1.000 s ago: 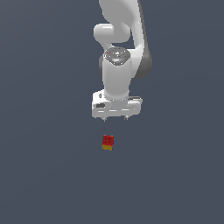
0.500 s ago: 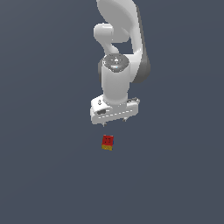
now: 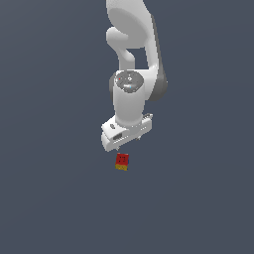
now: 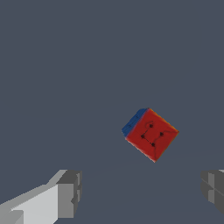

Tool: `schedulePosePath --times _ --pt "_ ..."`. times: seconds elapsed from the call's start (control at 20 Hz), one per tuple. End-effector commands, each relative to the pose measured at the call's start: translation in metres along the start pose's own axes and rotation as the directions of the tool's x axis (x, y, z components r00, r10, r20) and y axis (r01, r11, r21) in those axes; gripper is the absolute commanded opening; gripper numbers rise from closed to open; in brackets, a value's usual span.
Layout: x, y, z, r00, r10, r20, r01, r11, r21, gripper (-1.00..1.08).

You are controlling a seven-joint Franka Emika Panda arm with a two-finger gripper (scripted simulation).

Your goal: Pick up the object and move it to a goal position.

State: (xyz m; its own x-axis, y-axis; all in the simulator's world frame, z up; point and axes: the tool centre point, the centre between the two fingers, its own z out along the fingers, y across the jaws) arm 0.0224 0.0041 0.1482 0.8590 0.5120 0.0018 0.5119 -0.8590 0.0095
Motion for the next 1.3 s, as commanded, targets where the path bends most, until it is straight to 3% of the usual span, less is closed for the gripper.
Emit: schedulePosePath --times 0.0,0.3,0.6,1.25 --pt "0.001 0.003 0.005 0.998 -0.069 0.002 0.069 0.998 0.0 1.0" --pt "0.004 0.01 0.017 0.974 -0.229 0.005 0.229 0.974 0.0 1.0" --pt "0.007 0.017 0.029 0.924 -0.381 0.005 0.381 0.924 0.003 1.0" --pt "0.012 0.031 0.054 0.751 -0.66 0.0 0.66 0.751 0.007 1.0"
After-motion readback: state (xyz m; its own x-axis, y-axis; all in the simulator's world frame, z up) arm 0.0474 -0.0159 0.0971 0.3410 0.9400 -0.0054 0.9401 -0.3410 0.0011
